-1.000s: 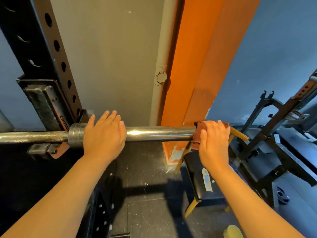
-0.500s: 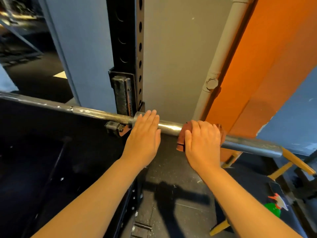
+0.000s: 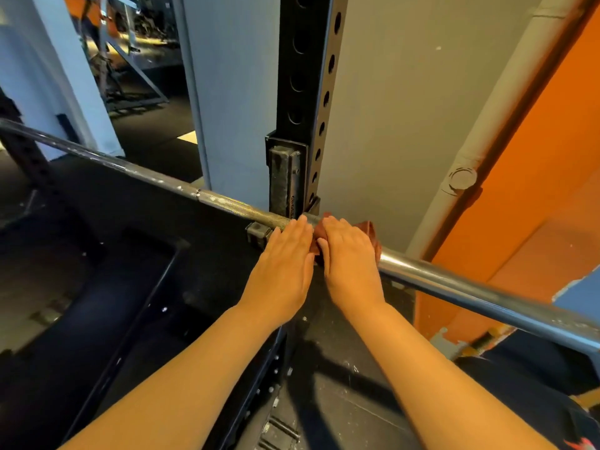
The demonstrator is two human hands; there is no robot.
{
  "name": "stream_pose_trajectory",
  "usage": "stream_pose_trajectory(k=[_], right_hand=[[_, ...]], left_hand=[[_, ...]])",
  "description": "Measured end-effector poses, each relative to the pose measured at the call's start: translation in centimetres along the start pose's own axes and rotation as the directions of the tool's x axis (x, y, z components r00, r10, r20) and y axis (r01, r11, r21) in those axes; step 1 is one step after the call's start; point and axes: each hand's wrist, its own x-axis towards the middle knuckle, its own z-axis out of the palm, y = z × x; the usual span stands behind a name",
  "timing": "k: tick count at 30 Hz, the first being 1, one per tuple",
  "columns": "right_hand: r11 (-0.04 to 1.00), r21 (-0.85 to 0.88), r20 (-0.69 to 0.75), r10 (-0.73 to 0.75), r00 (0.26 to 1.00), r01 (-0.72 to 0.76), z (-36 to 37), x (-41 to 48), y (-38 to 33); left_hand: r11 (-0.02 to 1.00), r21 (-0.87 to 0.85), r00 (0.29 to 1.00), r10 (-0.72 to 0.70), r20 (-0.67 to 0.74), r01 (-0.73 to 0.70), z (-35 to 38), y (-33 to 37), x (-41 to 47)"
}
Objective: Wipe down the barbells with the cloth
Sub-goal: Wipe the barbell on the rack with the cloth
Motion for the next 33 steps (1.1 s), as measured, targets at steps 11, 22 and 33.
stream_pose_trajectory(k=[11, 22, 33], right_hand=[[0.921, -0.389, 0.002, -0.039, 0.999, 0.037, 0.8, -1.4, 0.9], [0.898, -0.440, -0.054, -0.013, 0.998, -0.012, -4.8, -6.5, 8.0], [0.916, -0.388, 0.006, -0.107, 0.994, 0.101, 0.1, -1.8, 1.7]], left_hand=[[1.000, 0.001, 1.000, -0.022, -0.003, 0.022, -1.1, 0.9, -0.3], [0.999, -0.019, 0.999, -0.029, 0.012, 0.029, -1.3, 1.0, 0.3], [0.998, 0.066, 0.995, -0.005, 0.104, -0.002, -3.6, -1.1, -1.4]])
